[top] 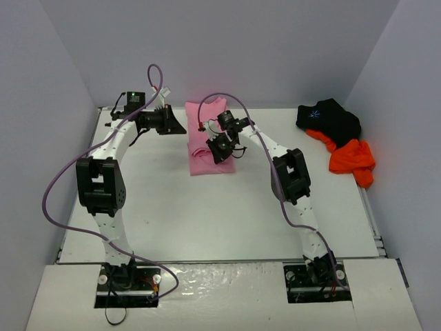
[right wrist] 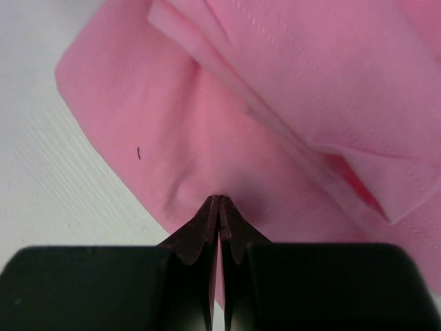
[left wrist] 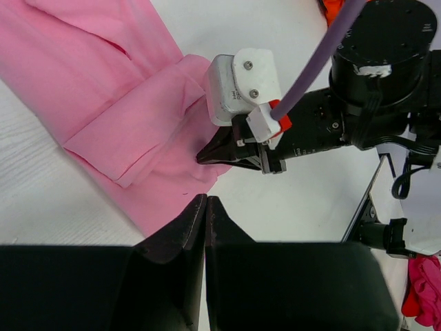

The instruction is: Fold and stack the t-shirts

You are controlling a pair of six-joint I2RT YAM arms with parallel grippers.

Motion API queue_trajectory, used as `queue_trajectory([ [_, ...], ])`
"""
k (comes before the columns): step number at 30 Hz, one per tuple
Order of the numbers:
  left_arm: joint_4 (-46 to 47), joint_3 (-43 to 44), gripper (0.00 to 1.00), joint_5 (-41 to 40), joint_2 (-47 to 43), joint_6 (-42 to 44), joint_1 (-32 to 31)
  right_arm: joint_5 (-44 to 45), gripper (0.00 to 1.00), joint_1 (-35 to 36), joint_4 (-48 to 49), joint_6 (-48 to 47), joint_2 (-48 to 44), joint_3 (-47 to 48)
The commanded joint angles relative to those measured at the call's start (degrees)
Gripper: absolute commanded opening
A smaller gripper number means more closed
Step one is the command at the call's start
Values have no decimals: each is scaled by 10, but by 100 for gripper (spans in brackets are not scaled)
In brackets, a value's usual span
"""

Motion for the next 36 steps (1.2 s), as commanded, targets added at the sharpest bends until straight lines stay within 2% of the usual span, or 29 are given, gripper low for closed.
queue_trajectory([
  [1, 28, 13, 0, 20, -22, 11, -2, 10, 0, 13, 6, -7, -3, 44],
  [6, 31, 8, 0, 21, -12, 11, -4, 37, 0, 17, 8, -13, -23, 14],
  [11, 34, 17, 0, 29, 8, 0, -8, 78, 0, 16, 6, -1, 6, 6],
  [17, 29, 19, 0, 27, 2, 6, -14, 79, 0, 28, -72, -21, 63, 23],
  [29, 21, 19, 0, 21, -18, 16, -12, -1, 0, 98, -87, -98, -22, -199],
  [36, 28, 22, 0, 3, -39, 4, -3, -26, 0, 146, -88, -130, -84, -283],
])
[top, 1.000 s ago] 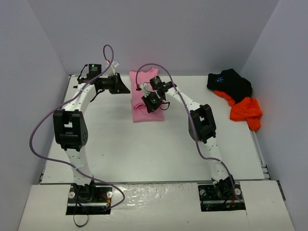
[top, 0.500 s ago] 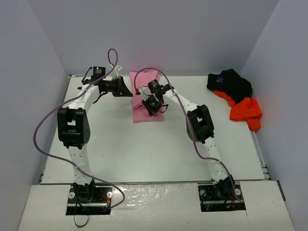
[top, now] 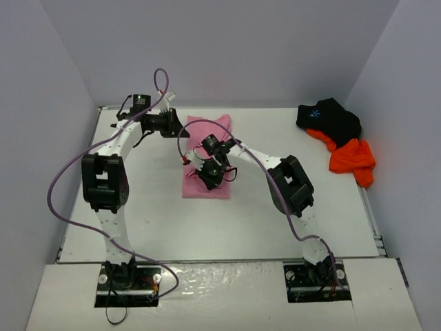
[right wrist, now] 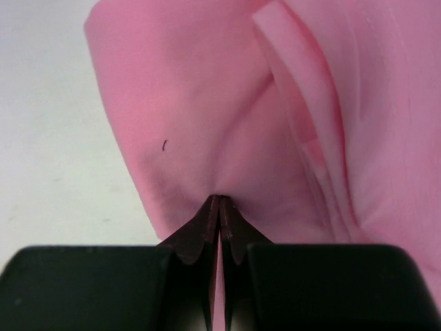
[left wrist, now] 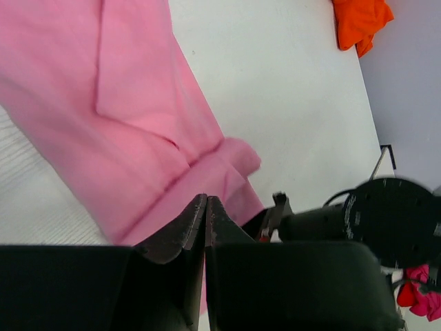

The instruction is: Fold and stack the t-shirts

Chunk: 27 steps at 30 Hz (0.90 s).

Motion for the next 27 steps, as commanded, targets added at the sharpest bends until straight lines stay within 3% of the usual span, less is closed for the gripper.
queue_trajectory([
  [1, 27, 23, 0, -6, -71, -1, 10, -23, 0, 54, -121, -32, 7, -93],
  [4, 25, 27, 11, -12, -81, -2, 19, -33, 0, 68, -122, -30, -14, -116],
  [7, 27, 29, 14, -15, -94, -7, 31, -41, 0, 88, -121, -34, -31, -143],
  [15, 38, 17, 16, -15, -131, -12, 60, -6, 0, 126, -106, -13, -82, -171],
  [23, 55, -10, 9, 4, -152, -19, 69, 98, 0, 127, -106, 3, -127, -100],
  [27, -13, 3, 12, -11, -162, 29, 70, 126, 2, 133, -100, 14, -153, -93],
])
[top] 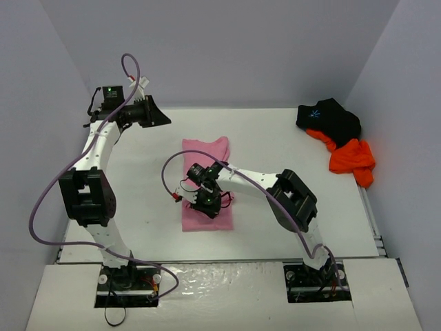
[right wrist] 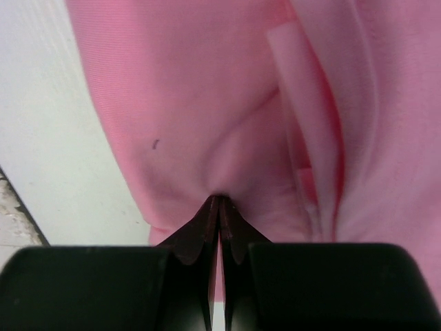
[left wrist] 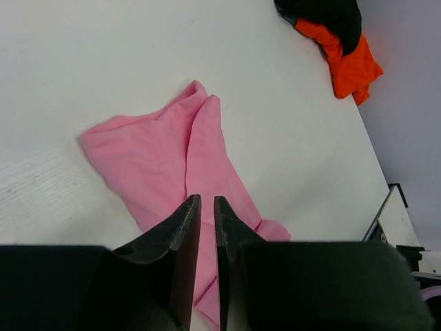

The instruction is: Fold and stack the t-shirts

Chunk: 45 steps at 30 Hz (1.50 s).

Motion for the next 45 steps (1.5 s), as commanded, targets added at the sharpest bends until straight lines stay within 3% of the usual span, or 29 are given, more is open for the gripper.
queue_trajectory([
  [1, -41, 27, 12, 2, -52, 55, 3, 76, 2, 3, -24, 14, -62, 26],
  [7, -10, 6, 12, 3, -66, 42, 5, 88, 2, 7, -9, 13, -76, 21],
  [29, -11, -1, 12, 6, -63, 52, 11, 106, 0, 7, 13, -4, 34, 104],
  [32, -11, -4, 12, 7, -65, 55, 13, 149, 0, 6, 29, 3, 30, 116],
  [40, -3, -14, 12, 10, -65, 52, 16, 380, 0, 2, 116, 16, 15, 143],
  [45, -1, -21, 12, 9, -67, 52, 15, 421, 0, -20, 140, 25, 37, 174],
])
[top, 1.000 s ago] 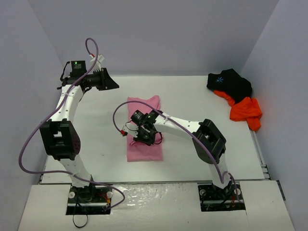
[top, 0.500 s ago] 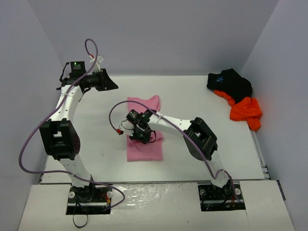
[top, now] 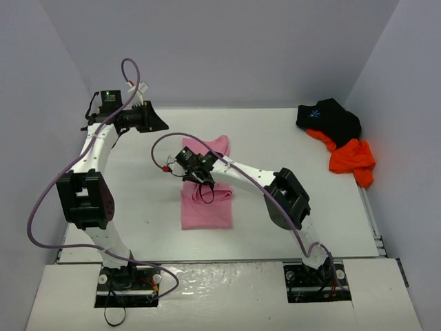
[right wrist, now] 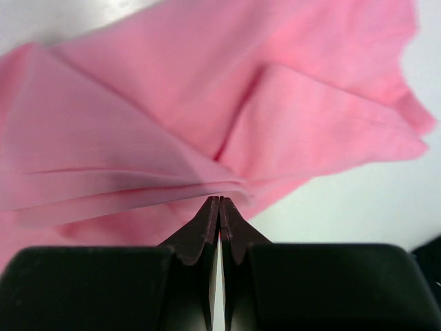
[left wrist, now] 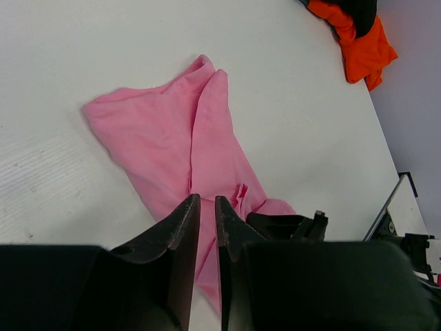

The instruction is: Fold and stack the t-shirts

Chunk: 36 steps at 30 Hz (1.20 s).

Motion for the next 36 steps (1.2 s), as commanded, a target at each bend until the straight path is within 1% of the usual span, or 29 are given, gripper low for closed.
queue_trajectory([
  [1, 37, 8, 12, 12, -46, 7, 5, 90, 0, -23, 51, 12, 0, 46],
  [5, 41, 7, 12, 12, -43, 4, 5, 162, 0, -44, 145, -16, 31, 39],
  [7, 41, 8, 12, 14, -43, 3, 4, 179, 0, -54, 150, -24, 40, 57],
  [12, 36, -7, 11, 29, -54, 5, 3, 119, 0, -51, 95, -9, -24, 18],
  [13, 32, -13, 11, 44, -53, 7, 2, 106, 0, -52, 89, 2, -57, -18],
  [14, 8, -12, 11, 51, -49, 23, 1, 96, 0, -53, 85, 9, -79, -45],
  [16, -72, 3, 11, 50, -37, 77, -6, 91, 0, -54, 81, 18, -119, -91],
  [17, -113, 11, 14, 51, -32, 106, -7, 87, 0, -59, 80, 21, -146, -115],
  [18, -130, 14, 15, 51, -28, 118, -8, 83, 1, -65, 81, 24, -169, -126],
  [19, -141, 8, 17, 57, -27, 127, -8, 79, 13, -74, 79, 26, -189, -134],
  [20, -158, -1, 21, 67, -28, 142, -8, 75, 32, -86, 74, 28, -210, -148],
  [21, -165, -14, 23, 74, -34, 150, -9, 63, 38, -99, 61, 30, -224, -156],
  [22, -169, -29, 24, 80, -42, 155, -10, 48, 40, -112, 44, 32, -235, -161],
  [25, -224, -37, 30, 79, -45, 209, -22, -118, 42, -193, -35, 37, -247, -138],
  [26, -257, -31, 31, 82, -39, 233, -28, -163, 41, -215, -58, 37, -245, -135],
  [27, -301, -24, 31, 93, -27, 260, -47, -212, 39, -239, -92, 40, -237, -132],
  [28, -332, -19, 34, 101, -14, 276, -60, -243, 36, -249, -108, 48, -223, -131],
  [30, -400, -10, 37, 129, 16, 314, -72, -317, 31, -265, -130, 58, -205, -136],
  [31, -412, -16, 37, 140, 26, 316, -75, -354, 28, -272, -128, 68, -202, -141],
  [33, -373, -35, 38, 147, 31, 273, -74, -440, 27, -287, -125, 92, -195, -147],
  [34, -359, -49, 39, 146, 31, 260, -73, -459, 27, -289, -125, 100, -187, -150],
  [35, -326, -59, 40, 147, 33, 226, -71, -517, 27, -295, -127, 108, -174, -153],
  [36, -328, -61, 41, 156, 40, 223, -71, -554, 27, -296, -131, 111, -164, -158],
])
